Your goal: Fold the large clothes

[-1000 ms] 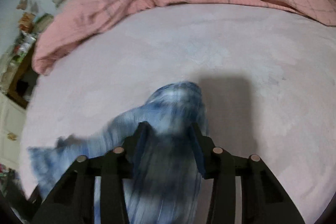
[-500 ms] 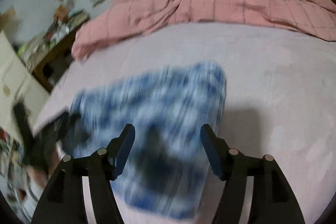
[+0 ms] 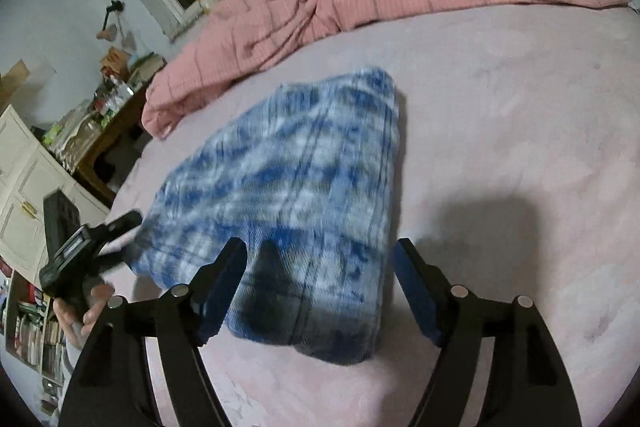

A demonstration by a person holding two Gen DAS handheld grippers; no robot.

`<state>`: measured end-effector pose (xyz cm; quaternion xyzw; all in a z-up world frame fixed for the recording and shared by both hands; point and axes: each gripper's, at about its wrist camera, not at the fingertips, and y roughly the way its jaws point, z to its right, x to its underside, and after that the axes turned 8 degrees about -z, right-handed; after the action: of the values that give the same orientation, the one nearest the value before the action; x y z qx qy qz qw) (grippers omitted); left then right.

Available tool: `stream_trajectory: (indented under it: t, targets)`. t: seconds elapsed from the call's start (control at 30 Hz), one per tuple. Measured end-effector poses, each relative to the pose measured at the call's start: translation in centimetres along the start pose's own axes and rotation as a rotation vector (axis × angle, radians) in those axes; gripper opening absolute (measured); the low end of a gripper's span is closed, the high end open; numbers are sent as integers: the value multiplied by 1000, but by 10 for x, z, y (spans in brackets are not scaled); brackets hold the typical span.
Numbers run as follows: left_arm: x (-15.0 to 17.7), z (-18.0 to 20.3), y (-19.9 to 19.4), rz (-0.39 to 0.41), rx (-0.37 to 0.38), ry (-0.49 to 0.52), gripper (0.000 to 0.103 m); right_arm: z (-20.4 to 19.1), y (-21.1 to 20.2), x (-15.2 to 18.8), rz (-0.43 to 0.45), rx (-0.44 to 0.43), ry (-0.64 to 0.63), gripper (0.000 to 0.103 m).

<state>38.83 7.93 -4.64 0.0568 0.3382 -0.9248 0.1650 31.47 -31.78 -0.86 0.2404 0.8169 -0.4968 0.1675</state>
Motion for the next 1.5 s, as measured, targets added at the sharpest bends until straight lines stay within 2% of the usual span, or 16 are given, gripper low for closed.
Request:
stream_trajectory:
  t: [0.03,0.07,0.17,0.23,0.27,0.37,0.43,0.47,0.5,0.6,0.73,0.87,1.0,1.17,1.33,1.5]
  targets:
    - [1,-6,9,-54,51,-39,97,2,2,-2,-4,-5,10,77]
    - [1,-8,15,-81,63,-53,96,3,6,-3,-13,-10,17,77]
    - [9,7,19,-77,-4,61,94,6,29,-4,-76,-30,25,78]
    - [16,21,32,-118,-18,145,94,9,41,-4,-84,-51,38,80]
    - [21,29,38,-109,-78,195,94,9,44,-3,-86,-62,40,81]
    - [31,36,45,-53,-144,264,93,10,54,-5,-117,-86,9,80]
    - [33,39,43,-36,-168,272,69,14,59,-5,-118,-104,22,74]
    - [34,37,42,-33,-149,268,49,16,59,-4,-108,-111,31,71]
    - [34,37,40,-28,-139,263,37,17,56,-2,-88,-123,35,63]
    - [43,53,40,14,-199,356,27,4,45,0,-40,-111,-22,50]
    - [59,86,34,84,-257,517,24,-17,10,2,43,-110,-111,45]
    - [72,128,26,138,-209,614,24,-24,-38,3,136,-51,-188,45]
    - [77,192,44,181,-155,699,24,-2,-96,-8,244,-17,-158,45]
    - [74,280,90,175,-62,773,24,37,-170,-30,367,97,-146,45]
    - [81,357,153,193,-16,883,24,86,-231,-52,472,244,-145,45]
    - [89,381,228,143,2,865,24,154,-244,-70,505,327,-57,45]
